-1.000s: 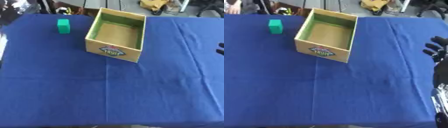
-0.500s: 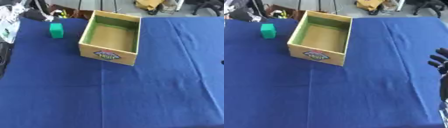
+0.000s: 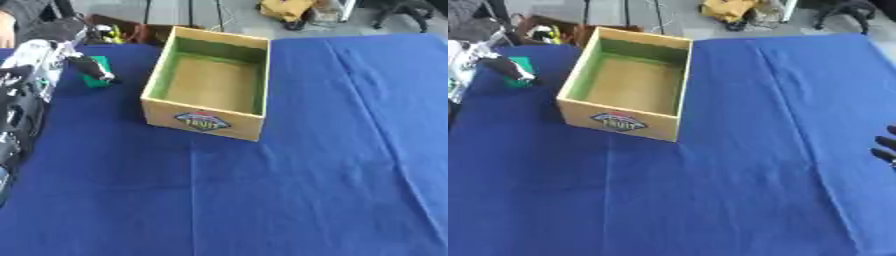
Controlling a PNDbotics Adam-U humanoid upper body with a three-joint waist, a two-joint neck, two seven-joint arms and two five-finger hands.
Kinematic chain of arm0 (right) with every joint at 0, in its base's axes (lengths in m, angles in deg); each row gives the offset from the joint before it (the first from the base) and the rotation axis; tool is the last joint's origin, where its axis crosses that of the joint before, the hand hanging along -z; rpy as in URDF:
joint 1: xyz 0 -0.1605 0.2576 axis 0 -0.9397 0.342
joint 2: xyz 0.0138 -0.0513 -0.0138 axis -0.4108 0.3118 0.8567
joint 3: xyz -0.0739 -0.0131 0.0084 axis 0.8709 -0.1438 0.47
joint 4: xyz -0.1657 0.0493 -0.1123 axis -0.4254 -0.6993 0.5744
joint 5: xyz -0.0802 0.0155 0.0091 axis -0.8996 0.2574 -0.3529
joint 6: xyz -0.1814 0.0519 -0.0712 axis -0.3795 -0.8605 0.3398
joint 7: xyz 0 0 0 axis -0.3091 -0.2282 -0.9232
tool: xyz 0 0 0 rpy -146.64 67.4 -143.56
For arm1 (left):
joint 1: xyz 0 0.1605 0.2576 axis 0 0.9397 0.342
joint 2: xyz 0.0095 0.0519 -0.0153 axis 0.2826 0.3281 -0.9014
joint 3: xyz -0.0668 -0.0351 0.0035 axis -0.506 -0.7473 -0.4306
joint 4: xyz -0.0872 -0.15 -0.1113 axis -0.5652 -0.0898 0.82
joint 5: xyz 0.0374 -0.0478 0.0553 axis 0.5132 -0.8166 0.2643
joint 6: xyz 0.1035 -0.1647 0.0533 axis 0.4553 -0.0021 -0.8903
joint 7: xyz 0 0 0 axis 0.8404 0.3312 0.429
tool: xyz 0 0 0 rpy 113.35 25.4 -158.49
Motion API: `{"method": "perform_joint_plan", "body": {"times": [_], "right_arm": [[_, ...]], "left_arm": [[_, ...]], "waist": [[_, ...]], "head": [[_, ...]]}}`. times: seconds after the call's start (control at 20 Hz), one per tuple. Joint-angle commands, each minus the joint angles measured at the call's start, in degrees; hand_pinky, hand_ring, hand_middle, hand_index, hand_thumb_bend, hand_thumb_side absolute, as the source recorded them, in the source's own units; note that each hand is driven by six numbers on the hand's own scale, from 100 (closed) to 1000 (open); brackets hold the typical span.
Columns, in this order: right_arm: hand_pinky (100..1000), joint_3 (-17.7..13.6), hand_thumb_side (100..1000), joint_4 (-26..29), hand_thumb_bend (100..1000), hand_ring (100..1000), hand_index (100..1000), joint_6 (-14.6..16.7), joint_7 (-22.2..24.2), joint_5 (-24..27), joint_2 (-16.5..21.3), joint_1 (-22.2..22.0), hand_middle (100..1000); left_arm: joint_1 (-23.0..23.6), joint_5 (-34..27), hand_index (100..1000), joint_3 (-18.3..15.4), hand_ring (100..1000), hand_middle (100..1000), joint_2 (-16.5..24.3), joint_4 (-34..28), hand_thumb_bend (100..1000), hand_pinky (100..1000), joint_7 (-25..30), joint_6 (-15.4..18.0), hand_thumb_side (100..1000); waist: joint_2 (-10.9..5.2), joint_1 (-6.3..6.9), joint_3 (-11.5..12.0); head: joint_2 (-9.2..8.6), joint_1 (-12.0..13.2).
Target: Pick up objects on the table and place them in the box.
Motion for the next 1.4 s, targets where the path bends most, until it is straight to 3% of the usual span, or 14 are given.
{"method": "perform_joint_plan", "body": {"times": [0.05, 0.4, 0.45, 0.6, 0.65, 0.7, 1.0, 1.4], "right_arm": [[724, -0.2, 905, 1.2, 100, 751, 798, 0.1, 0.1, -0.3, 0.5, 0.7, 765], [723, -0.2, 905, 1.1, 100, 750, 798, 0.0, 0.3, -0.4, 0.3, 0.7, 764], [723, -0.2, 905, 1.1, 100, 750, 798, 0.0, 0.3, -0.4, 0.3, 0.7, 764], [723, -0.2, 905, 1.1, 100, 750, 799, 0.0, 0.4, -0.4, 0.2, 0.7, 764], [723, -0.2, 905, 1.1, 100, 750, 799, 0.0, 0.4, -0.4, 0.2, 0.7, 764], [722, -0.2, 905, 1.1, 100, 750, 799, 0.0, 0.4, -0.4, 0.2, 0.7, 764], [722, -0.4, 904, 0.9, 100, 750, 798, 0.0, 0.3, -0.3, 0.2, 0.3, 764], [721, -0.7, 903, 0.5, 100, 750, 798, 0.0, 0.0, -0.3, 0.6, -0.7, 764]], "left_arm": [[-0.5, 0.2, 780, -0.7, 772, 674, 2.0, -0.6, 854, 813, 0.6, -0.1, 356], [0.5, -0.8, 764, -0.8, 753, 629, 2.4, 0.3, 724, 802, 1.5, -1.1, 202], [0.6, -0.8, 760, -0.8, 748, 615, 2.4, 0.4, 676, 797, 1.8, -1.3, 145], [0.9, -1.0, 728, -0.7, 702, 561, 2.4, 0.5, 587, 769, 2.4, -1.6, 100], [1.0, -1.1, 721, -0.6, 691, 549, 2.4, 0.5, 571, 764, 2.5, -1.6, 100], [1.0, -1.1, 687, -0.6, 639, 499, 2.4, 0.5, 489, 738, 2.6, -1.7, 100], [1.0, -2.6, 537, -0.5, 457, 363, 2.4, -0.2, 309, 636, 3.7, -1.8, 100], [1.0, -9.2, 468, 0.1, 275, 296, 2.3, -3.2, 245, 499, 5.0, -0.2, 100]], "waist": [[-0.87, -0.13, 0.0], [-0.62, -0.26, 0.2], [-0.59, -0.29, 0.2], [-0.57, -0.4, 0.1], [-0.59, -0.43, 0.1], [-0.62, -0.44, 0.2], [-1.36, -0.39, 0.7], [-3.89, -0.24, 2.7]], "head": [[-0.66, 0.2], [-0.46, 0.0], [-0.45, 0.0], [-0.39, 0.1], [-0.31, 0.1], [-0.24, 0.1], [0.39, -0.1], [1.76, -1.1]]}}
